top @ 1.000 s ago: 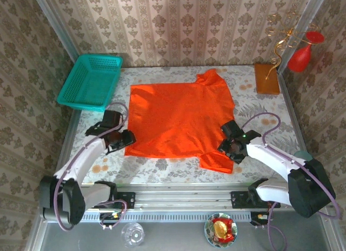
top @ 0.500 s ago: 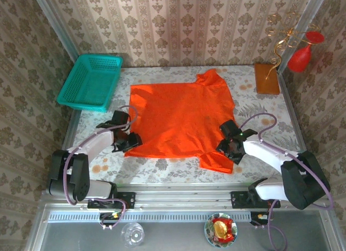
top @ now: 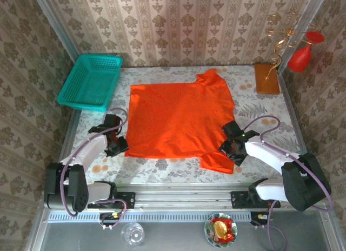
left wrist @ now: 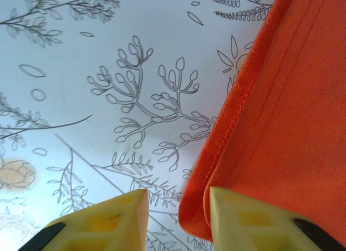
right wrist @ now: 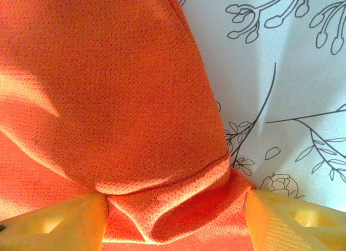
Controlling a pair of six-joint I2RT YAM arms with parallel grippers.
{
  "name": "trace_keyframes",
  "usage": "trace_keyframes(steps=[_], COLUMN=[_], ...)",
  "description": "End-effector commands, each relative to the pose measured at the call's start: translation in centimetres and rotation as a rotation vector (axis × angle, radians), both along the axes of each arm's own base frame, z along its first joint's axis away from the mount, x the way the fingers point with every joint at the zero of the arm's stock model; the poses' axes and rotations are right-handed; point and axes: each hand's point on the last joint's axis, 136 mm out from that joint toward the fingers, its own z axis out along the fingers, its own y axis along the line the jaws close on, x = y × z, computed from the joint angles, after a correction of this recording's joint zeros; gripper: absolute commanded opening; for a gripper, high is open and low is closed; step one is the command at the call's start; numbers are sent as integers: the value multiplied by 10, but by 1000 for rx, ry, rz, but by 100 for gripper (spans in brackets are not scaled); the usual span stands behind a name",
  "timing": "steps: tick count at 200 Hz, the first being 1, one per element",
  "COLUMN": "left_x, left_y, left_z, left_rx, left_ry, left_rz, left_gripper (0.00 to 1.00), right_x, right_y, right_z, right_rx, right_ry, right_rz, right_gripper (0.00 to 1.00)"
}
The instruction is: Fold the inside-out t-shirt
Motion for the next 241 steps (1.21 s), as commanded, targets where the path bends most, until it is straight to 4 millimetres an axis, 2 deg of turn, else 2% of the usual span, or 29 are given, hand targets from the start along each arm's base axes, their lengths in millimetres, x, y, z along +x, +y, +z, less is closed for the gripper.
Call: trace_keyframes(steps=[1, 22, 64, 83, 97, 123, 172, 241], left_x=[-8, -19, -36, -32, -29, -26, -15, 8], left_y=[-3, -7, -14, -25, -32, -32, -29, -29], left_z=[12, 13, 6, 2, 2, -2, -8, -4], left_rx=[52, 95, 61, 9, -16, 2, 66, 120], left_ry=[5, 13, -16, -41, -49, -37, -8, -25], left_rz=[-39, -44, -30, -82, -128, -150, -203, -250], left_gripper=[30, 29, 29, 34, 34, 30, 33, 29], right_x=[-12, -11, -7, -7, -7, -8, -7, -8], right_y=[-12, -10, -8, -7, -7, -7, -5, -8], right_z=[-3, -2, 1, 1, 1, 0, -2, -11], right_rx=[-44, -38, -31, -30, -30, -31, -27, -50], right_ry=[37, 34, 24, 26, 34, 37, 40, 68], right_rz=[-19, -14, 4, 11, 18, 19, 20, 36], right_gripper=[69, 69, 69, 68, 68, 69, 68, 69])
